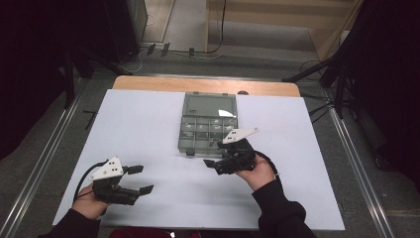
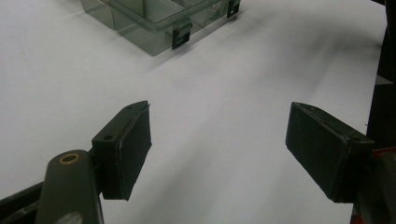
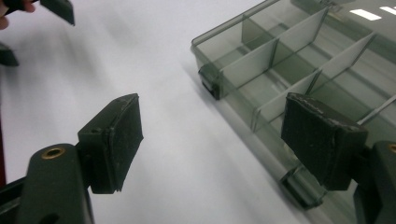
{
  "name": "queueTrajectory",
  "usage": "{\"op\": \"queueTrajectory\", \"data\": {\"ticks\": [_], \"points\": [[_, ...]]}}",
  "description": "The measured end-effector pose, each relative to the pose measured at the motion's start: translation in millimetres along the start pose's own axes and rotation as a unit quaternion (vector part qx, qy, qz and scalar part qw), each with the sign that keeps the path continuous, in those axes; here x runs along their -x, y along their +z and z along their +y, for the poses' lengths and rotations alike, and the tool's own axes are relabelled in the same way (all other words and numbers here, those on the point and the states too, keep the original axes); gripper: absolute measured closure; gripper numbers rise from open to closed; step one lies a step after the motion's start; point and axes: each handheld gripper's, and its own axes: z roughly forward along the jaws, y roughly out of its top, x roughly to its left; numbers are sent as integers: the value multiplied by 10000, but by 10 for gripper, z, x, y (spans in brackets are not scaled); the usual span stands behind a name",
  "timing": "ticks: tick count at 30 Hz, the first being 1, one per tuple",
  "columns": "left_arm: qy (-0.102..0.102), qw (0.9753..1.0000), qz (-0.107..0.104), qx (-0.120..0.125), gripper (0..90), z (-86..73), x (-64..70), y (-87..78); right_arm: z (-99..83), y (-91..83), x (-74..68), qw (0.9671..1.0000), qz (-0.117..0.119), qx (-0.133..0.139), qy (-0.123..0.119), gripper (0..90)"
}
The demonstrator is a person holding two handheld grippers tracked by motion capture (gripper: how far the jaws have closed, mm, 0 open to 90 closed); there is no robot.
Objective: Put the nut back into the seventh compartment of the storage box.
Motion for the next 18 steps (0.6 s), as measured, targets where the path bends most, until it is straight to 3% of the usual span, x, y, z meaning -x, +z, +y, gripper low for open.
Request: {"op": "queueTrajectory", "data": {"ticks": [6,10,18], "points": [[5,10000,3,-5,227,0,-1,5,-136,-71,-2,10000,80,-41,1,218],[-2,10000,5,-15,227,-1,-2,8,-255,-197,1,9998,125,-47,-162,218],[8,10000,18,-36,227,0,3,15,-485,-448,22,9997,101,24,-210,217]]}}
